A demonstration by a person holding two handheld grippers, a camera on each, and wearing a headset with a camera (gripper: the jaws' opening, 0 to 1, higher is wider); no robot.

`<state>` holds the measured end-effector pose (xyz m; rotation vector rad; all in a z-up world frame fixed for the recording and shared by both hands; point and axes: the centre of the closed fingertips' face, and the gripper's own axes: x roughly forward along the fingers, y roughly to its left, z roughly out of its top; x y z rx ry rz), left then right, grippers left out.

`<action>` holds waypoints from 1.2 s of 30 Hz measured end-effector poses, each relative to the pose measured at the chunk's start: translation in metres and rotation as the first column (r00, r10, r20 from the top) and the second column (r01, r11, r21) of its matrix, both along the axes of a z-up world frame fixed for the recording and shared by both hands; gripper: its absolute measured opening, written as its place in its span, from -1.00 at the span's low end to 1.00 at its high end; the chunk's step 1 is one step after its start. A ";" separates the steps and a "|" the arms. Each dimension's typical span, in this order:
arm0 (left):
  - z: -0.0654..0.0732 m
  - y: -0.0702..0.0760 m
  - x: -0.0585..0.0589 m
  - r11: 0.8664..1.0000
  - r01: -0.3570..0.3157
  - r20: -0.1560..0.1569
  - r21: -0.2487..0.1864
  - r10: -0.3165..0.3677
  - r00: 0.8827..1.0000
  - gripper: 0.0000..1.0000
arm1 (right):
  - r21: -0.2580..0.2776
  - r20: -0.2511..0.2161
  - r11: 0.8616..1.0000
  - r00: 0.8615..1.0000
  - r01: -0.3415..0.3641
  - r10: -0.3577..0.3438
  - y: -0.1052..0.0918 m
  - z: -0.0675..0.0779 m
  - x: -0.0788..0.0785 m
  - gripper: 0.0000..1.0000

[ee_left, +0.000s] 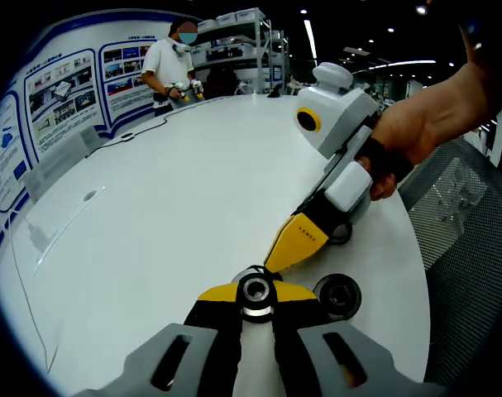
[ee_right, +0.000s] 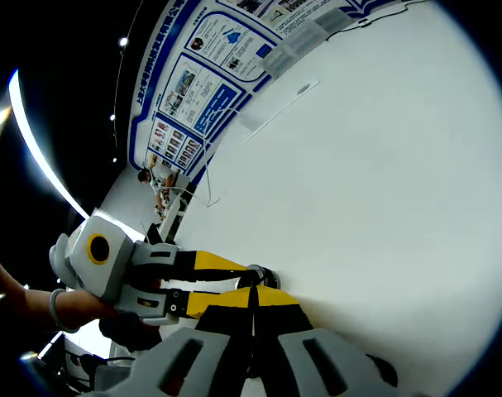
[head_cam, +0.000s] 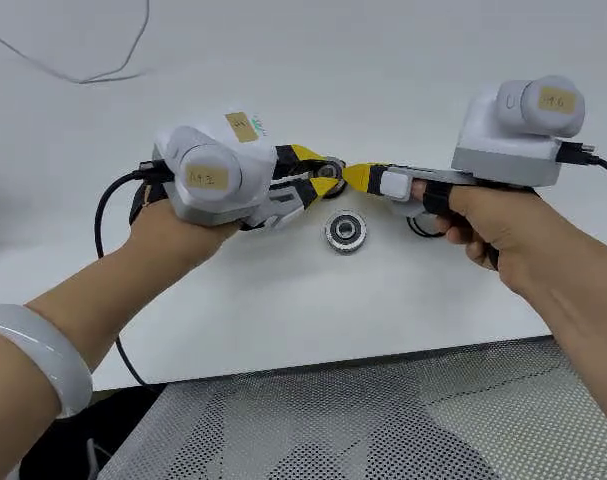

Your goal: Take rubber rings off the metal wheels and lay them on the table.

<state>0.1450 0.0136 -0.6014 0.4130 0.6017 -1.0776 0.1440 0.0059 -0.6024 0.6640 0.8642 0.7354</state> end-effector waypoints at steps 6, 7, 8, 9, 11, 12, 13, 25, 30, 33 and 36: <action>0.000 0.000 0.000 1.000 -0.001 0.001 -0.001 0.001 1.000 -0.74 | 0.003 0.004 1.000 1.000 -0.015 0.015 0.002 0.002 -0.001 -0.99; 0.000 0.000 0.000 1.000 0.000 0.000 -0.001 0.000 1.000 -0.74 | 0.005 0.004 1.000 1.000 -0.017 0.017 0.002 0.003 -0.001 -0.99; 0.000 0.000 0.000 1.000 0.000 0.000 -0.001 0.000 1.000 -0.74 | 0.007 0.005 1.000 1.000 -0.018 0.018 0.003 0.003 -0.001 -0.99; 0.000 0.000 0.000 1.000 0.001 0.001 0.000 -0.001 1.000 -0.74 | 0.009 0.006 1.000 1.000 -0.021 0.021 0.003 0.004 -0.001 -0.99; 0.000 0.000 0.000 1.000 0.000 0.000 -0.001 0.000 1.000 -0.74 | 0.015 0.010 0.999 1.000 -0.029 0.029 0.005 0.005 -0.002 -0.99; 0.000 0.000 0.000 1.000 0.000 0.001 -0.001 0.000 1.000 -0.74 | 0.020 0.012 0.999 0.999 -0.033 0.033 0.006 0.007 -0.002 -0.99; 0.000 0.000 0.000 1.000 0.000 0.001 0.000 0.000 1.000 -0.74 | 0.022 0.014 0.999 0.999 -0.036 0.036 0.007 0.007 -0.002 -0.99; 0.000 -0.001 0.000 1.000 0.000 -0.001 0.001 0.000 1.000 -0.72 | 0.039 0.015 0.998 0.999 -0.049 0.049 0.009 0.013 -0.007 -0.99; 0.000 -0.001 0.000 1.000 0.006 -0.007 0.004 -0.006 1.000 -0.72 | 0.044 0.012 0.998 0.999 -0.040 0.040 0.009 0.012 -0.007 -0.99; 0.000 0.000 -0.002 1.000 0.011 -0.016 0.002 -0.011 1.000 -0.71 | 0.045 0.007 0.999 1.000 -0.030 0.030 0.008 0.010 -0.007 -0.98; 0.002 0.002 -0.003 1.000 0.003 -0.014 -0.003 -0.003 1.000 -0.67 | 0.045 0.004 0.999 1.000 -0.021 0.021 0.008 0.009 -0.006 -0.98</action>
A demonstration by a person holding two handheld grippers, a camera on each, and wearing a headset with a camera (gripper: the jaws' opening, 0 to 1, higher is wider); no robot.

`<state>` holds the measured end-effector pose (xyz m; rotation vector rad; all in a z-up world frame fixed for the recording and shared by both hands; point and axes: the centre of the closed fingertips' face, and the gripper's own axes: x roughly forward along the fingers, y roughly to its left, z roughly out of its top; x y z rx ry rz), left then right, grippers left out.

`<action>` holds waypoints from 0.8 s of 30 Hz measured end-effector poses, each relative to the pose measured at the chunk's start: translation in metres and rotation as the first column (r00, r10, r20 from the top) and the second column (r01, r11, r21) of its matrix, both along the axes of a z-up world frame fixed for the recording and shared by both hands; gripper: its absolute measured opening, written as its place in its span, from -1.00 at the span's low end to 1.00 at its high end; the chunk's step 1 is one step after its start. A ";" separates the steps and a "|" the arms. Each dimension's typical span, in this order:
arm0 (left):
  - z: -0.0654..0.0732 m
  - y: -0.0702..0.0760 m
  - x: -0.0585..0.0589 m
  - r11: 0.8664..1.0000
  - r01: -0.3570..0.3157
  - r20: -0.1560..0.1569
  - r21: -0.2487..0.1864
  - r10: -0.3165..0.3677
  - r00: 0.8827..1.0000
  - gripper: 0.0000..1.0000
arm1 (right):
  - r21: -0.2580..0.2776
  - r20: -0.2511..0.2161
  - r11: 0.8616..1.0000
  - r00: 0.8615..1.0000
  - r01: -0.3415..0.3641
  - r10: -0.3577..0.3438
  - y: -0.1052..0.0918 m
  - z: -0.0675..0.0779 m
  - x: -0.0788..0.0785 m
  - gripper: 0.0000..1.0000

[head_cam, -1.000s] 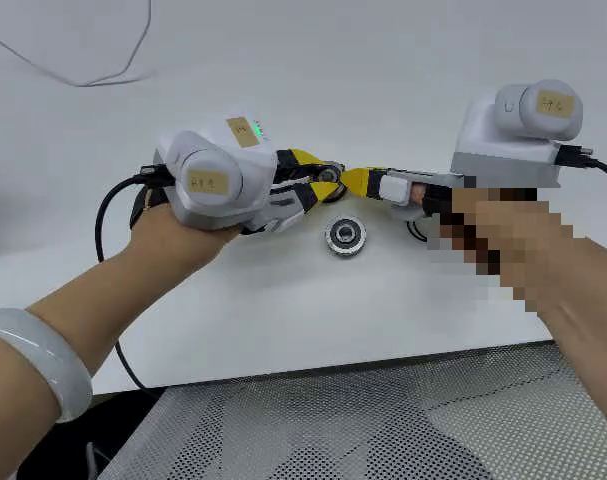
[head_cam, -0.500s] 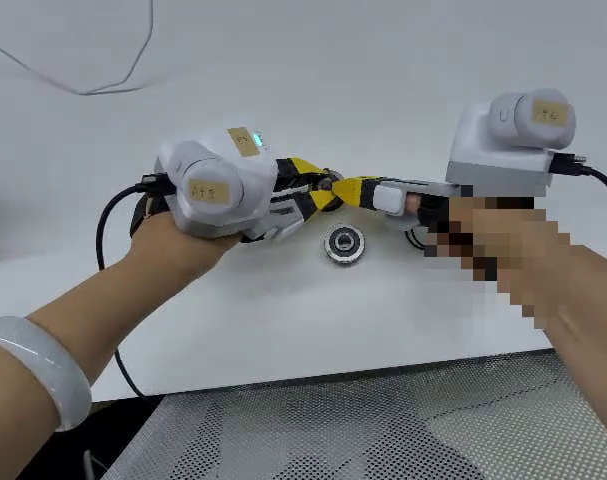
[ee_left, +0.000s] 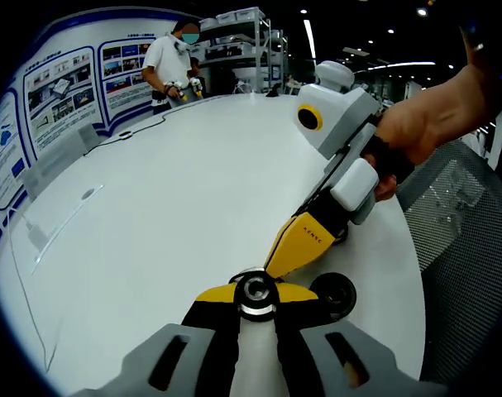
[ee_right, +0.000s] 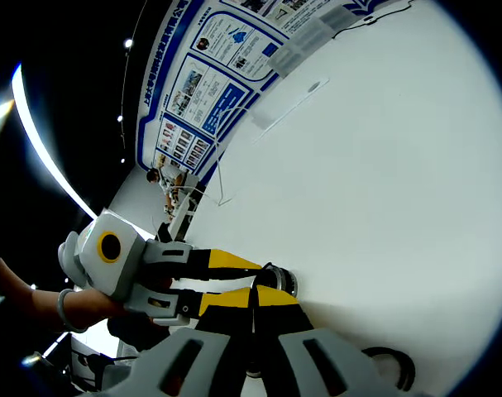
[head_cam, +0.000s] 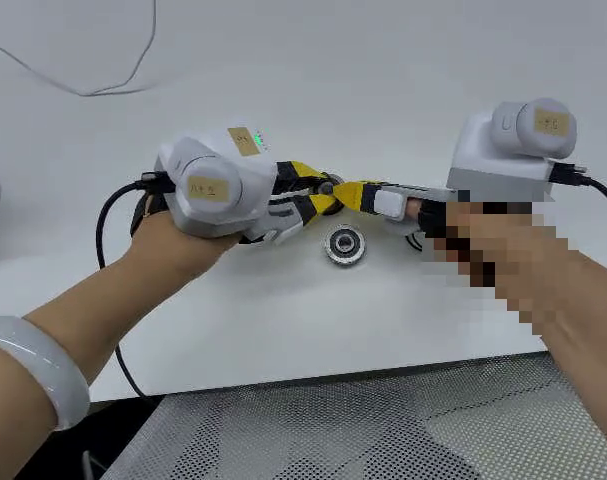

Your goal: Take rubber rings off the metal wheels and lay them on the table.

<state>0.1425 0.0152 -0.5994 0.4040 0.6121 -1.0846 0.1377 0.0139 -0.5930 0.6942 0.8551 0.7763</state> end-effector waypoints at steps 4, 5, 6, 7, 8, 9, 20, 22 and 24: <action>0.006 0.004 0.002 1.000 -0.016 0.005 -0.013 0.016 1.000 -0.61 | 0.006 -0.001 1.000 1.000 0.006 -0.006 0.000 0.001 0.001 -0.98; 0.009 0.003 0.002 0.999 -0.019 0.006 -0.028 0.019 1.000 -0.58 | 0.004 -0.001 1.000 1.000 0.008 -0.008 0.000 0.001 0.002 -0.98; 0.010 0.004 0.002 0.999 -0.022 0.012 -0.025 0.022 1.000 -0.55 | 0.005 -0.002 1.000 1.000 0.009 -0.009 0.000 0.001 0.002 -0.98; 0.011 0.004 0.003 0.999 -0.023 0.014 -0.026 0.023 1.000 -0.48 | 0.008 -0.002 1.000 1.000 0.009 -0.009 0.000 0.002 0.002 -0.98; 0.011 0.004 0.002 0.999 -0.023 0.012 -0.026 0.023 1.000 -0.44 | 0.011 -0.002 1.000 1.000 0.009 -0.009 0.001 0.002 0.002 -0.98; 0.013 0.003 0.001 0.999 -0.016 0.012 -0.030 0.017 1.000 -0.46 | 0.013 -0.003 1.000 1.000 0.010 -0.010 0.001 0.003 0.002 -0.98; 0.012 0.011 -0.003 1.000 -0.015 0.014 -0.011 0.015 1.000 -0.26 | 0.036 -0.001 0.999 1.000 0.016 -0.016 0.005 0.008 0.004 -0.98; 0.012 0.015 -0.003 1.000 -0.019 0.014 -0.006 0.020 1.000 -0.25 | 0.039 0.000 0.999 1.000 0.015 -0.015 0.006 0.010 0.004 -0.98; 0.012 0.019 -0.003 1.000 -0.025 0.013 -0.003 0.026 1.000 -0.24 | 0.042 0.001 0.999 1.000 0.015 -0.015 0.006 0.011 0.004 -0.98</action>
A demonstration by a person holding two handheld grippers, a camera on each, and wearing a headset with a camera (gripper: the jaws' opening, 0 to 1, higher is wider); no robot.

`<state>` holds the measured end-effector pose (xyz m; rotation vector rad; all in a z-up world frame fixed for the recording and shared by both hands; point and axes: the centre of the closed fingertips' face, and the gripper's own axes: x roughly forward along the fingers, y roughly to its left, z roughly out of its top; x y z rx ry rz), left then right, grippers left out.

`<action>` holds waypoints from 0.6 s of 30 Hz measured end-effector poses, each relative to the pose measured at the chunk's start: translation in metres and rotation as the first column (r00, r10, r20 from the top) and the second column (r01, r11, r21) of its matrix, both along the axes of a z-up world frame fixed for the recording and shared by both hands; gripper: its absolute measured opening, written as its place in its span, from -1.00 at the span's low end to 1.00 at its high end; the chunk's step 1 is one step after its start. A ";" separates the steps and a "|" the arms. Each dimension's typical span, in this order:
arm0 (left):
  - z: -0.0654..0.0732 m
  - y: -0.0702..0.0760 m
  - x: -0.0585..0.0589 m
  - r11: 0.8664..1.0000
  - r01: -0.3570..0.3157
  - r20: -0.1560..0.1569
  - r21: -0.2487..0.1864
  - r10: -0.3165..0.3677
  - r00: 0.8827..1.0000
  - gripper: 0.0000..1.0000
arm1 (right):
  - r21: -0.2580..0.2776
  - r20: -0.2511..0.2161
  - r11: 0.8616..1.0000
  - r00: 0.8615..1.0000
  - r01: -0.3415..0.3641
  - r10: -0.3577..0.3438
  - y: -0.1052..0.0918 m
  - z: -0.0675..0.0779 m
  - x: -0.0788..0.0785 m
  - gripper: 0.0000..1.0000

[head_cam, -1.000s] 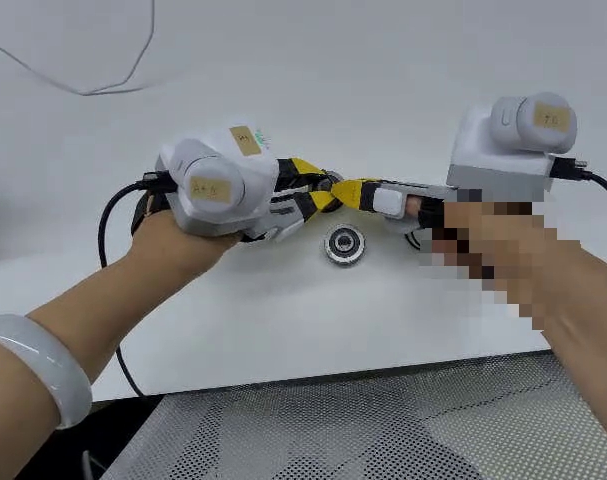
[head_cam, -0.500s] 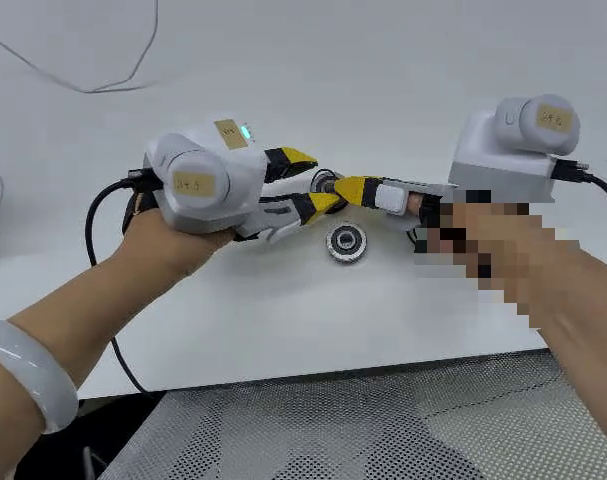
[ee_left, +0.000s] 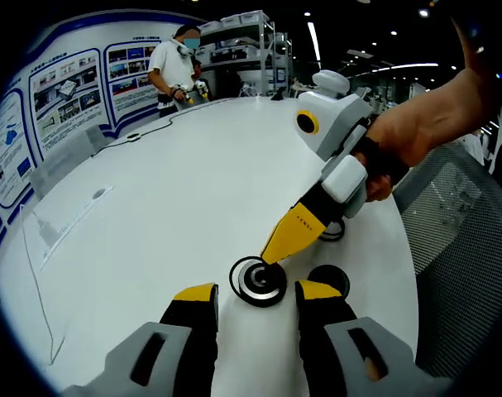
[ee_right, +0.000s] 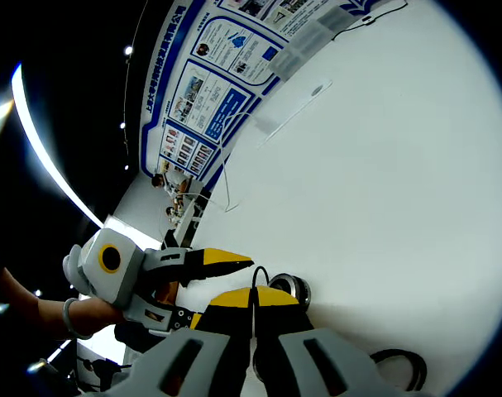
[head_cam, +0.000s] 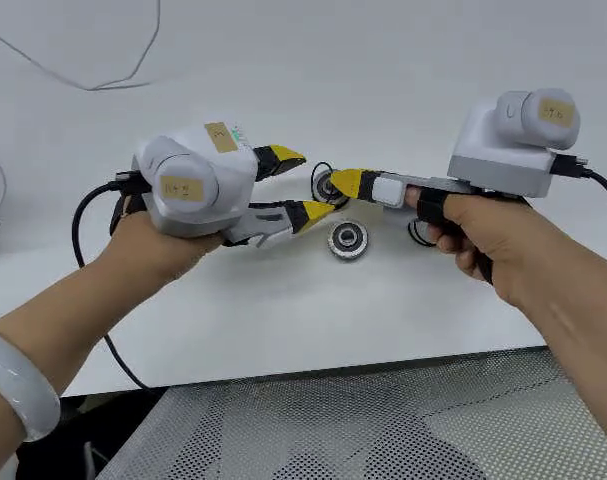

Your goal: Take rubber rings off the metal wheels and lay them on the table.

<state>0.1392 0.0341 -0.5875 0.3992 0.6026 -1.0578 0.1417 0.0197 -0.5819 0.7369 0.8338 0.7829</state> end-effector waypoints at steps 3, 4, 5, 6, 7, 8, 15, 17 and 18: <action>0.000 0.005 -0.001 1.000 -0.012 -0.002 0.000 0.012 1.000 -0.21 | 0.009 0.001 1.000 1.000 0.001 -0.001 0.000 0.003 -0.001 -0.98; -0.001 0.008 -0.001 1.000 -0.017 -0.002 0.005 0.017 1.000 -0.19 | 0.012 0.002 1.000 1.000 0.002 -0.002 -0.001 0.005 -0.001 -0.98; 0.000 0.009 -0.001 1.000 -0.020 -0.004 0.000 0.020 1.000 -0.17 | 0.015 0.003 1.000 1.000 0.003 -0.003 -0.001 0.006 -0.002 -0.98; -0.001 0.010 -0.001 1.000 -0.026 -0.008 -0.006 0.026 1.000 -0.11 | 0.020 0.002 1.000 1.000 0.004 -0.004 -0.002 0.008 -0.003 -0.98; -0.002 0.011 -0.002 1.000 -0.029 -0.009 0.001 0.029 1.000 -0.09 | 0.023 0.004 1.000 1.000 0.005 -0.005 -0.002 0.010 -0.003 -0.98; -0.003 0.013 -0.003 1.000 -0.026 -0.009 0.008 0.026 1.000 -0.09 | 0.023 0.005 1.000 1.000 0.005 -0.005 -0.003 0.011 -0.004 -0.98; -0.004 0.017 -0.005 0.999 -0.041 -0.021 -0.014 0.041 0.999 0.03 | 0.056 0.010 0.998 1.000 0.002 -0.003 -0.009 0.025 -0.014 -0.98; -0.001 0.017 -0.007 0.999 -0.034 -0.019 -0.031 0.034 0.999 0.09 | 0.062 0.009 0.998 1.000 0.003 -0.004 -0.013 0.029 -0.018 -0.98; -0.001 0.018 -0.007 0.999 -0.035 -0.021 -0.038 0.034 0.999 0.11 | 0.071 0.009 0.997 1.000 0.004 -0.004 -0.015 0.031 -0.019 -0.98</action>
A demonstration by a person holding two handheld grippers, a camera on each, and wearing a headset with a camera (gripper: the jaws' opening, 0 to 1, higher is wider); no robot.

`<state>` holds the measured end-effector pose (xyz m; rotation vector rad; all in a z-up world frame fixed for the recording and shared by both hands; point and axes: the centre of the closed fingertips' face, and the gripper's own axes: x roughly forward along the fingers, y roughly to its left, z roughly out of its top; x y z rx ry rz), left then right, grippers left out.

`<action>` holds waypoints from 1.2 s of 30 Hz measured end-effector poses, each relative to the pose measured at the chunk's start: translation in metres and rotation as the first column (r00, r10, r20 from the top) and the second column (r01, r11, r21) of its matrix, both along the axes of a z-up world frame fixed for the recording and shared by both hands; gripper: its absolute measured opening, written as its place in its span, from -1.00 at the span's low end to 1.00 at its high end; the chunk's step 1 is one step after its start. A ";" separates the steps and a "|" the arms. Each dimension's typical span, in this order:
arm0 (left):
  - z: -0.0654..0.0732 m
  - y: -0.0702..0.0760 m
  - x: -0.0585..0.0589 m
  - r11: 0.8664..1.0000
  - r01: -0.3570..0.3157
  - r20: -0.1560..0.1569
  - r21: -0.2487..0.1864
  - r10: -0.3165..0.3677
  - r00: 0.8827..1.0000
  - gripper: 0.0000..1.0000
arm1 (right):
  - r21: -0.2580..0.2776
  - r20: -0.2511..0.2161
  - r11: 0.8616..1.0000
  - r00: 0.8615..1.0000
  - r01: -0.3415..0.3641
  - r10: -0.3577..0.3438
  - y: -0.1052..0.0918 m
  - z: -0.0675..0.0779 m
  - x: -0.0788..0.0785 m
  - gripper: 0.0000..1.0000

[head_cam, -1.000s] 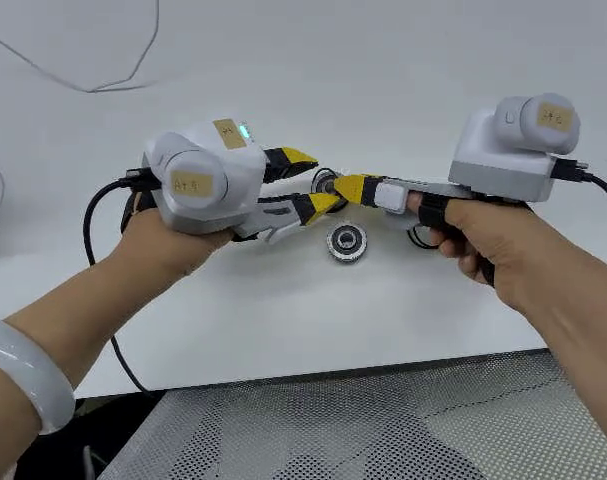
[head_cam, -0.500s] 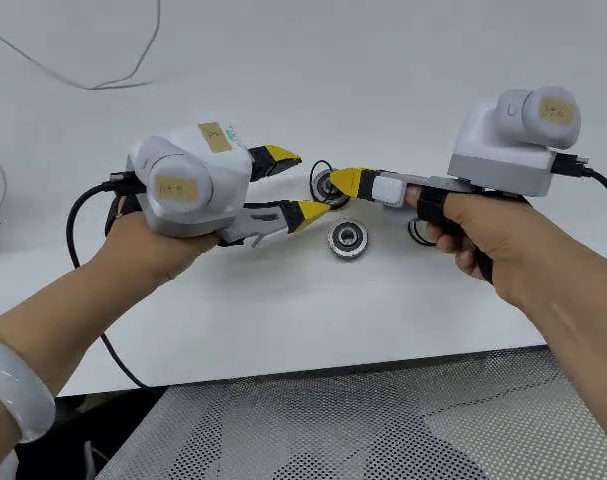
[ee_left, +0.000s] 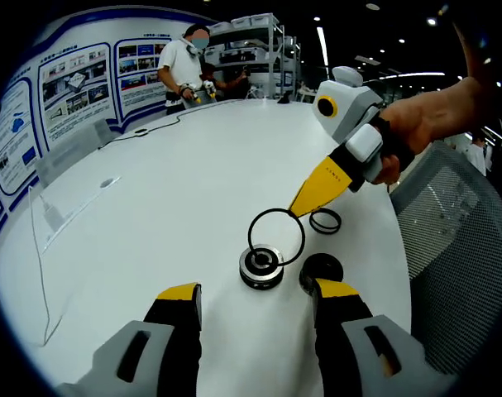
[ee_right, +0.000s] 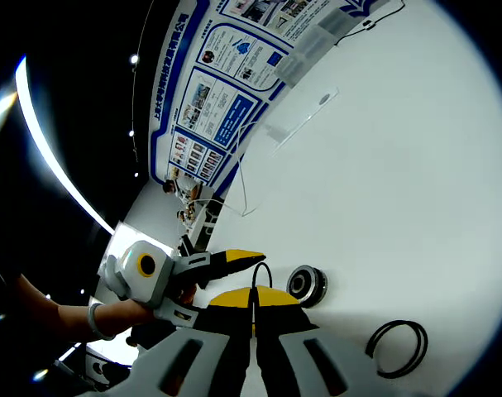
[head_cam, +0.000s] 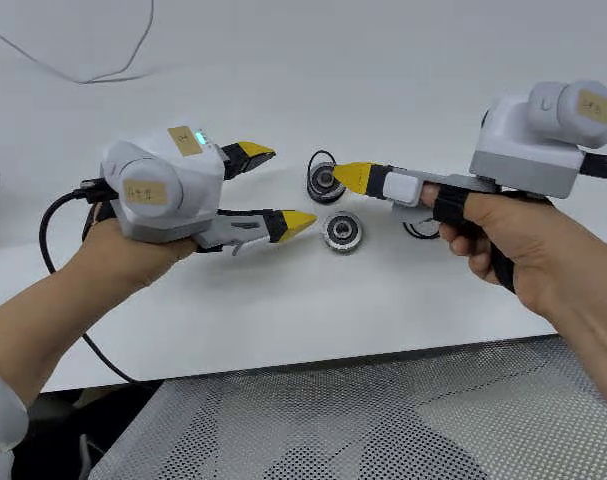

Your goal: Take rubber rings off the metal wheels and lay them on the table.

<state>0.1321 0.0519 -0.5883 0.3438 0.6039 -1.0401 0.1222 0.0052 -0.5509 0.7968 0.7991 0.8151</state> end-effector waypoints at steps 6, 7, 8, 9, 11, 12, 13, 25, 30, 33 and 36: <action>0.002 0.004 -0.002 1.000 -0.001 -0.007 -0.019 0.000 1.000 0.22 | -0.007 -0.004 1.000 1.000 0.020 -0.020 -0.020 0.003 -0.010 -0.98; 0.001 0.005 -0.002 1.000 -0.002 -0.008 -0.013 0.002 1.000 0.22 | -0.011 -0.006 1.000 1.000 0.023 -0.023 -0.024 0.002 -0.011 -0.98; 0.001 0.006 -0.003 1.000 -0.002 -0.008 -0.012 0.002 1.000 0.22 | -0.018 -0.009 0.999 1.000 0.027 -0.027 -0.028 0.000 -0.013 -0.98; 0.000 0.008 -0.003 1.000 -0.007 -0.013 -0.013 0.007 1.000 0.22 | -0.028 -0.011 0.999 0.999 0.036 -0.036 -0.034 -0.001 -0.015 -0.98; -0.002 0.009 -0.003 1.000 -0.012 -0.016 -0.010 0.012 1.000 0.21 | -0.034 -0.022 0.998 0.998 0.050 -0.051 -0.042 -0.004 -0.017 -0.98; -0.002 0.010 -0.004 1.000 -0.013 -0.017 -0.011 0.013 1.000 0.21 | -0.040 -0.026 0.998 0.998 0.056 -0.058 -0.048 -0.005 -0.019 -0.98; -0.003 0.010 -0.004 1.000 -0.014 -0.020 -0.009 0.014 1.000 0.20 | -0.047 -0.029 0.997 0.997 0.064 -0.065 -0.051 -0.007 -0.020 -0.98; -0.002 0.008 -0.007 1.000 -0.014 -0.024 -0.010 0.014 1.000 0.18 | -0.114 -0.086 0.986 0.988 0.119 -0.129 -0.086 -0.031 -0.031 -0.97; -0.002 0.009 -0.008 1.000 -0.018 -0.025 -0.008 0.018 1.000 0.16 | -0.163 -0.088 0.978 0.986 0.127 -0.142 -0.094 -0.040 -0.034 -0.97; -0.003 0.009 -0.008 1.000 -0.018 -0.029 -0.006 0.017 0.999 0.15 | -0.186 -0.075 0.974 0.987 0.129 -0.145 -0.097 -0.041 -0.034 -0.94; -0.003 0.009 -0.009 1.000 -0.018 -0.031 -0.007 0.018 0.999 0.15 | -0.217 -0.066 0.969 0.989 0.118 -0.135 -0.096 -0.043 -0.034 -0.77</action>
